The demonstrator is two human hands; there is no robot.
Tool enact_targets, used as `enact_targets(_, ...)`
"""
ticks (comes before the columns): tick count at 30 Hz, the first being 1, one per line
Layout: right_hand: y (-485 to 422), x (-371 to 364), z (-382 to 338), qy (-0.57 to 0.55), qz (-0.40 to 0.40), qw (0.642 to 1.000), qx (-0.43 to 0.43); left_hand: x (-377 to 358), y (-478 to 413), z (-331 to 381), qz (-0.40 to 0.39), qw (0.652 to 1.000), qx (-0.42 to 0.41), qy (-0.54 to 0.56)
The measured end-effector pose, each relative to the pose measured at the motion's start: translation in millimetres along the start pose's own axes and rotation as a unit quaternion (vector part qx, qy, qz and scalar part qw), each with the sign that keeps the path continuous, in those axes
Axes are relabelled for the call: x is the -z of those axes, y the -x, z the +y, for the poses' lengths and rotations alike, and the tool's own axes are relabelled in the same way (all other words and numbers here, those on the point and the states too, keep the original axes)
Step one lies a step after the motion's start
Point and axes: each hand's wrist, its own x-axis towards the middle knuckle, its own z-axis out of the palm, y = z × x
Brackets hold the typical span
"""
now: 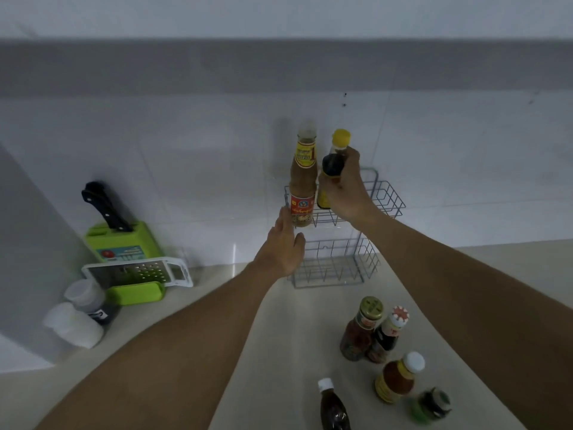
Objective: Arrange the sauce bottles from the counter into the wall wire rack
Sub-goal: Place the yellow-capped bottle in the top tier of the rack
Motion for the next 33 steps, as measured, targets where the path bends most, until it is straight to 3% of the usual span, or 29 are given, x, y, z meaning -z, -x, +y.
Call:
enact_targets(10,5,1,31,0.024,-0.147,0.988,-0.038,-2,-1,-2,-0.016,0.999,0.008,0.031)
enact_targets(18,11,1,34,0.046,-0.156,0.986,-0.037,-4,-4,-1,-0.025,0.999,0.015,0.035)
enact_targets(25,15,-2,21,0.055,-0.109,0.985,-0.121,-1,3,0,-0.005,0.999,0.038,0.002)
enact_targets(30,65,-14,1,0.091,0.056,0.993,-0.048,-21,39,-24,0.032,0.998,0.037,-0.046)
enact_targets(33,112,-31,3,0.104,0.021,0.994,-0.014,-44,71,-46,0.024,0.997,0.042,-0.067)
